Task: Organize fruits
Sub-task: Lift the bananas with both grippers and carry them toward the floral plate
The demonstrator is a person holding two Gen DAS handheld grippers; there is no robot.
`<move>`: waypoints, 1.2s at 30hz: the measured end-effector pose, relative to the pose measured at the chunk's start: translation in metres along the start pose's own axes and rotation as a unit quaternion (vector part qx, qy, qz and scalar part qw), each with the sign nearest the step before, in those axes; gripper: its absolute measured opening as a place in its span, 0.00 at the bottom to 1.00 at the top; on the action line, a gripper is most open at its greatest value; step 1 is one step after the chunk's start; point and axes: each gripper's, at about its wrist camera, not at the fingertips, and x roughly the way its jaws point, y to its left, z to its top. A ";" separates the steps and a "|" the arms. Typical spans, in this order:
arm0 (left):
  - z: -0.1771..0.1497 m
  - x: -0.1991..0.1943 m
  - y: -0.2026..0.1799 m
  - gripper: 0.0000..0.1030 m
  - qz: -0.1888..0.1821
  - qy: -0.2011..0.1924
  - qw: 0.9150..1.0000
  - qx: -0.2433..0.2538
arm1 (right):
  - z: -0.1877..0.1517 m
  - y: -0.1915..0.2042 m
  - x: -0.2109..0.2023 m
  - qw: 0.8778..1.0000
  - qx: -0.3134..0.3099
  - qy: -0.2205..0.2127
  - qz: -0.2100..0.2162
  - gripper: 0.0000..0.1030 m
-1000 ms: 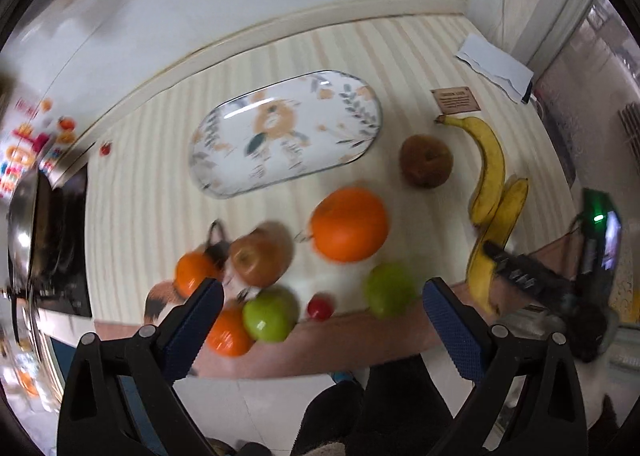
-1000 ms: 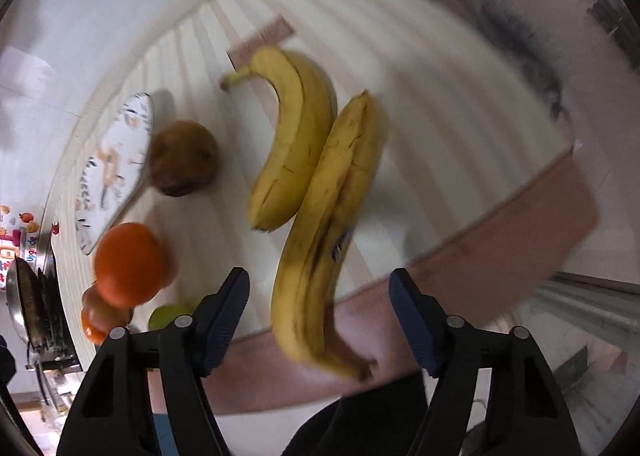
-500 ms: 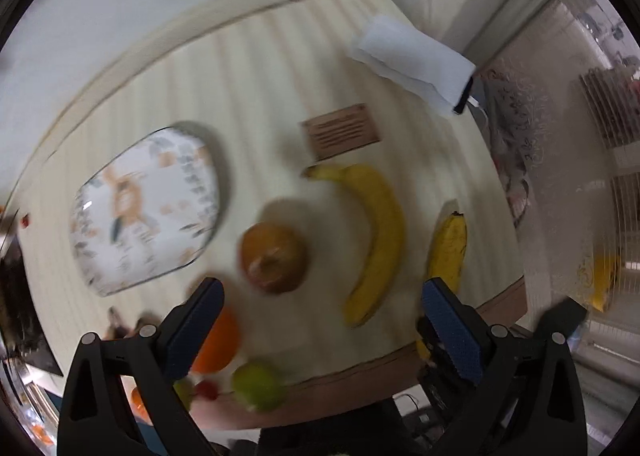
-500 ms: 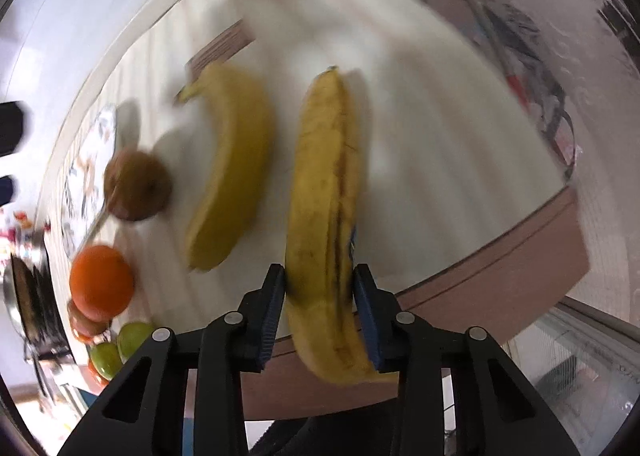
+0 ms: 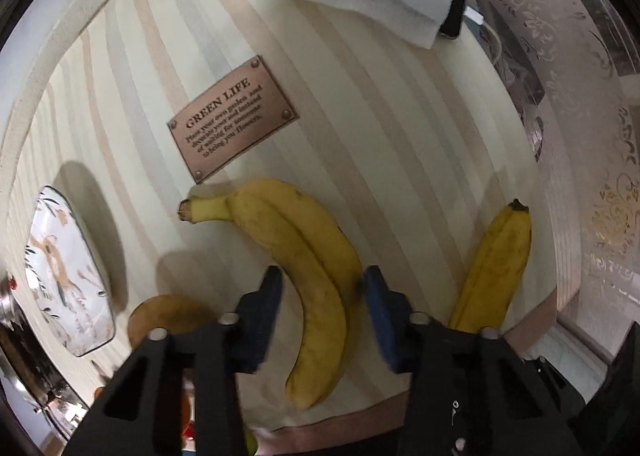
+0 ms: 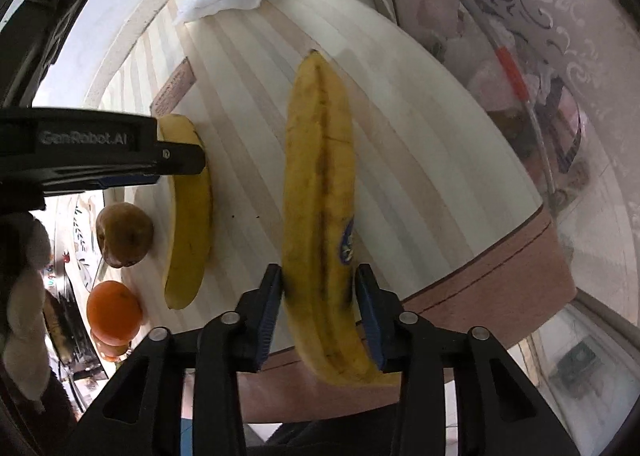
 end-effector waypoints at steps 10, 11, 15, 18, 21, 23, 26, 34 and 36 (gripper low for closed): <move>-0.015 -0.008 -0.005 0.31 -0.013 -0.006 1.000 0.022 | 0.025 0.009 -0.007 0.998 -0.032 -0.013 -0.045 0.37; -0.019 -0.008 -0.005 0.31 -0.016 -0.004 1.000 0.025 | 0.025 0.006 -0.009 0.998 -0.031 -0.009 -0.045 0.37; -0.031 0.007 -0.009 0.38 -0.012 0.012 0.999 0.040 | 0.023 -0.012 -0.009 1.000 -0.009 0.015 -0.019 0.39; -0.034 0.020 -0.016 0.40 0.006 0.019 0.998 0.054 | 0.017 -0.013 -0.008 0.999 -0.010 0.017 -0.025 0.44; -0.033 0.023 -0.023 0.37 0.011 0.013 0.999 0.050 | 0.006 -0.003 -0.007 0.998 -0.036 0.008 -0.050 0.49; -0.035 0.021 -0.026 0.35 0.013 0.004 0.999 0.049 | -0.002 0.008 -0.005 0.994 -0.064 -0.011 -0.082 0.49; -0.042 0.016 -0.026 0.35 0.014 -0.006 0.999 0.051 | -0.011 0.017 -0.004 0.988 -0.088 -0.041 -0.116 0.40; -0.063 -0.033 -0.006 0.34 -0.025 -0.037 0.999 0.030 | -0.017 -0.002 -0.030 0.996 -0.051 -0.043 -0.053 0.36; -0.068 -0.049 0.002 0.34 -0.040 -0.049 0.998 0.020 | -0.015 -0.003 -0.041 0.997 -0.050 -0.049 -0.039 0.36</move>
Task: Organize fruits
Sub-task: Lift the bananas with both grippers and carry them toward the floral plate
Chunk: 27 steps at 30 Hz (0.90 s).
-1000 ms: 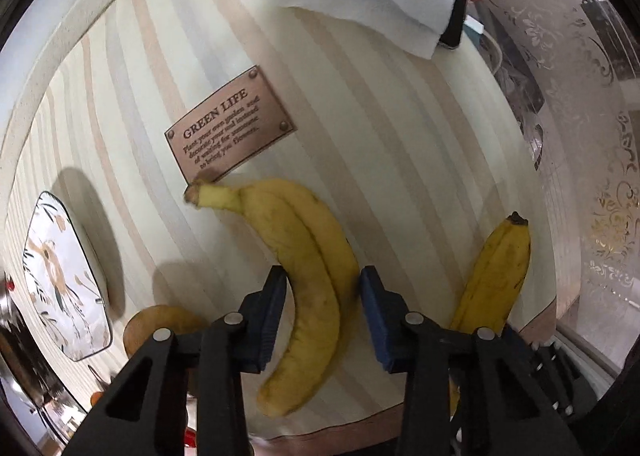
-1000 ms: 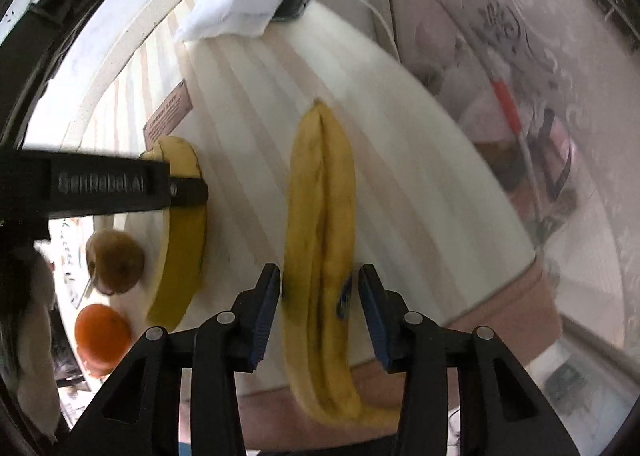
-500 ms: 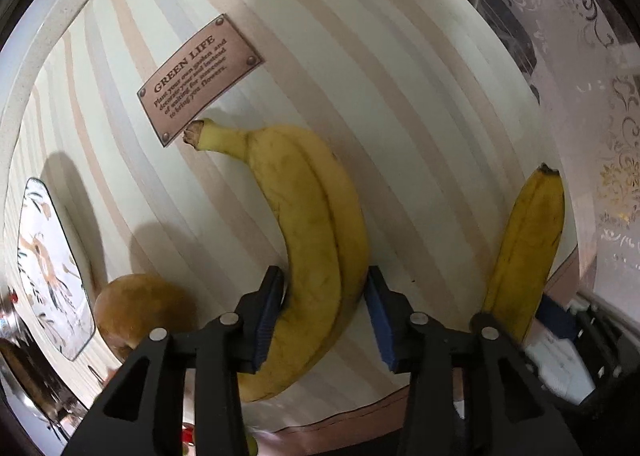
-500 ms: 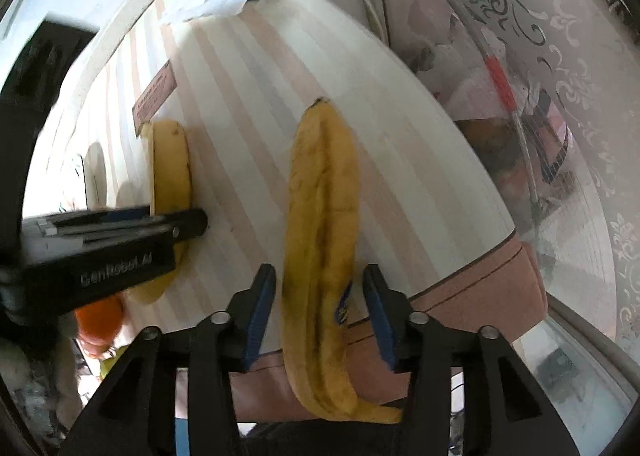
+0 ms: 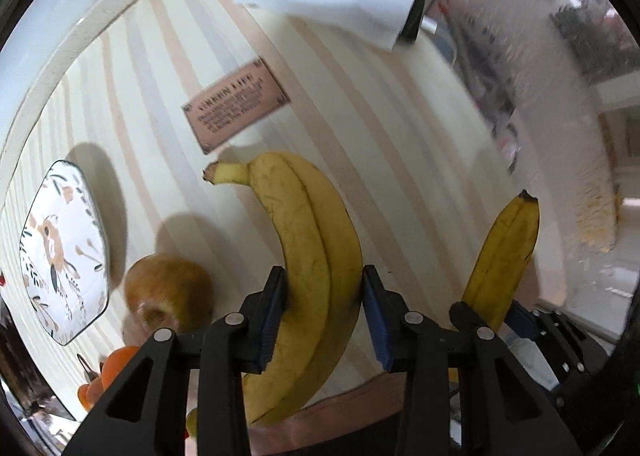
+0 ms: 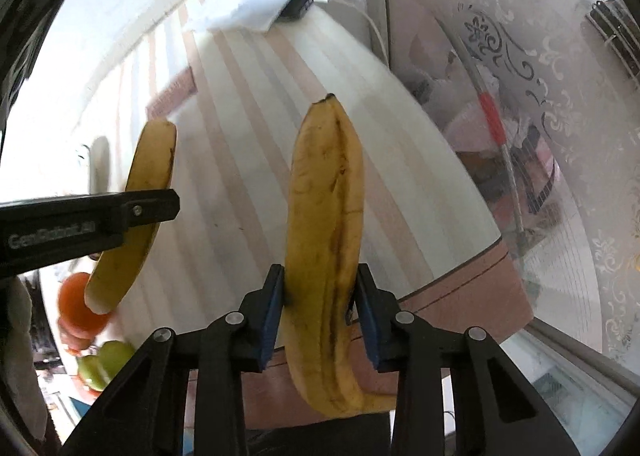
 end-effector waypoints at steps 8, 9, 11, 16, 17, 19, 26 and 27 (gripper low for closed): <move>-0.020 -0.073 0.046 0.34 -0.047 -0.056 0.997 -0.034 | 0.027 0.025 -0.046 0.998 -0.003 -0.025 0.064 0.35; -0.023 -0.083 0.053 0.34 -0.051 -0.065 0.996 -0.040 | 0.029 0.034 -0.053 0.997 -0.011 -0.030 0.070 0.35; -0.029 -0.106 0.069 0.34 -0.061 -0.082 0.993 -0.053 | 0.033 0.052 -0.066 0.995 -0.028 -0.040 0.082 0.35; -0.039 -0.140 0.113 0.34 -0.079 -0.116 0.986 -0.093 | 0.042 0.113 -0.100 0.988 -0.076 -0.061 0.120 0.35; -0.036 -0.152 0.120 0.34 -0.080 -0.122 0.984 -0.100 | 0.043 0.124 -0.106 0.986 -0.087 -0.065 0.127 0.35; -0.042 -0.165 0.144 0.34 -0.080 -0.133 0.982 -0.110 | 0.046 0.155 -0.118 0.981 -0.107 -0.066 0.146 0.35; -0.049 -0.166 0.236 0.34 -0.074 -0.124 0.976 -0.160 | 0.049 0.249 -0.095 0.971 -0.125 -0.003 0.203 0.35; -0.050 -0.161 0.254 0.34 -0.073 -0.117 0.975 -0.171 | 0.050 0.264 -0.084 0.970 -0.126 0.012 0.207 0.35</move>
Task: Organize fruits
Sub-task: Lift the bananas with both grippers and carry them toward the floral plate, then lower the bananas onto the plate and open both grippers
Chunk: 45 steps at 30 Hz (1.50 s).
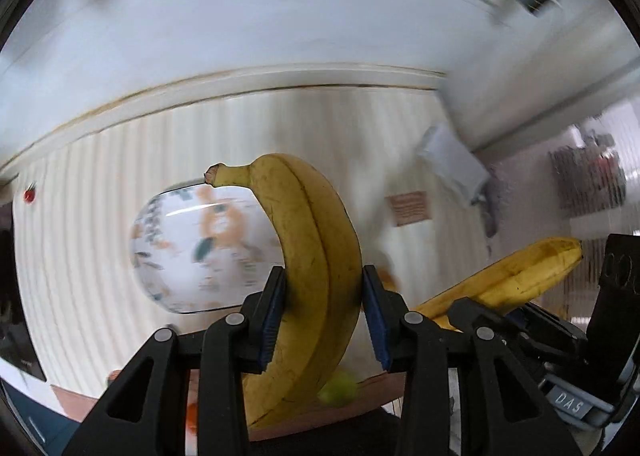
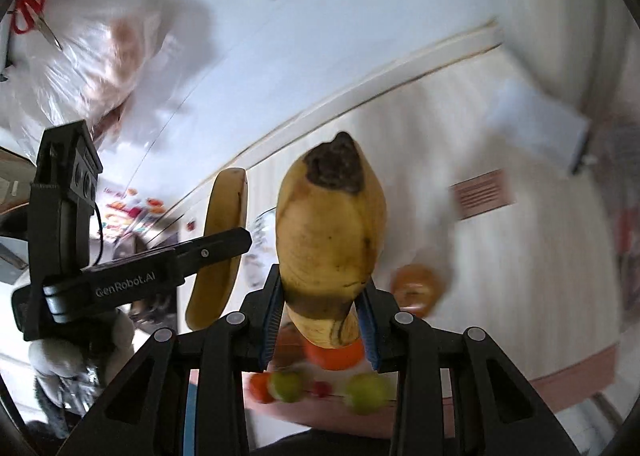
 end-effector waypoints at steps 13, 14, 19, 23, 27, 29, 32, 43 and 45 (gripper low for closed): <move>0.034 0.103 0.110 0.34 -0.011 0.117 0.989 -0.090 | 0.047 0.001 0.198 0.983 0.086 0.164 -0.010 0.35; 0.036 0.111 0.114 0.33 -0.016 0.123 0.988 -0.095 | 0.050 0.000 0.205 0.982 0.091 0.166 -0.016 0.35; 0.043 0.138 0.133 0.34 -0.085 0.164 0.972 -0.142 | 0.060 -0.017 0.227 0.979 0.106 0.168 -0.041 0.35; 0.046 0.143 0.127 0.34 -0.086 0.168 0.973 -0.132 | 0.070 -0.023 0.238 0.977 0.105 0.173 -0.062 0.36; 0.047 0.147 0.123 0.34 -0.081 0.168 0.974 -0.129 | 0.074 -0.025 0.248 0.977 0.102 0.173 -0.073 0.37; 0.047 0.147 0.126 0.34 -0.073 0.165 0.975 -0.132 | 0.073 -0.024 0.246 0.978 0.095 0.169 -0.078 0.37; 0.043 0.139 0.132 0.33 0.004 0.140 0.984 -0.113 | 0.071 -0.008 0.239 0.982 0.067 0.143 -0.103 0.37; 0.033 0.134 0.142 0.35 0.010 0.143 0.980 -0.138 | 0.080 0.012 0.240 0.985 0.038 0.126 -0.111 0.38; 0.032 0.128 0.140 0.36 0.017 0.141 0.980 -0.138 | 0.080 0.013 0.238 0.985 0.038 0.125 -0.114 0.39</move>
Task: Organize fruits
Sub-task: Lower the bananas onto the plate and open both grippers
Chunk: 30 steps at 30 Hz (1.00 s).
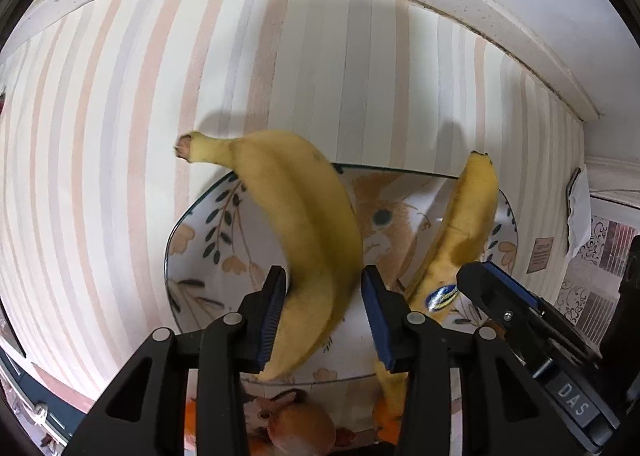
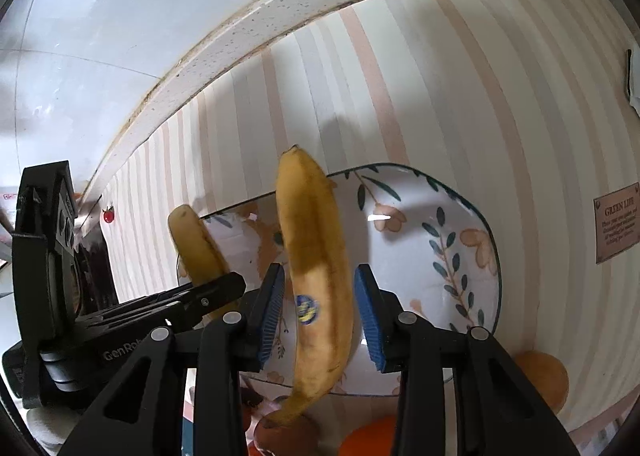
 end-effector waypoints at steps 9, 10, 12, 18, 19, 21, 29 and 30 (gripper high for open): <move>-0.030 -0.039 0.003 0.78 0.050 -0.068 0.996 0.031 | -0.027 0.017 -0.024 0.997 -0.057 -0.028 -0.054 0.70; -0.037 -0.044 0.002 0.82 0.057 -0.078 0.995 0.036 | -0.032 0.019 -0.027 0.996 -0.063 -0.031 -0.060 0.80; -0.049 -0.051 0.001 0.82 0.064 -0.091 0.993 0.038 | -0.042 0.020 -0.036 0.994 -0.074 -0.039 -0.071 0.87; -0.082 -0.076 0.007 0.82 0.067 -0.131 0.988 0.036 | -0.075 0.024 -0.065 0.987 -0.102 -0.069 -0.100 0.89; -0.088 -0.081 0.006 0.82 0.067 -0.138 0.987 0.038 | -0.079 0.024 -0.069 0.986 -0.103 -0.073 -0.104 0.89; -0.099 -0.087 0.001 0.82 0.064 -0.146 0.987 0.038 | -0.091 0.024 -0.080 0.985 -0.109 -0.081 -0.103 0.89; -0.141 -0.118 -0.011 0.82 0.060 -0.191 0.978 0.050 | -0.132 0.034 -0.129 0.979 -0.127 -0.128 -0.094 0.89; -0.146 -0.122 -0.011 0.82 0.059 -0.195 0.978 0.052 | -0.135 0.035 -0.133 0.979 -0.129 -0.132 -0.092 0.89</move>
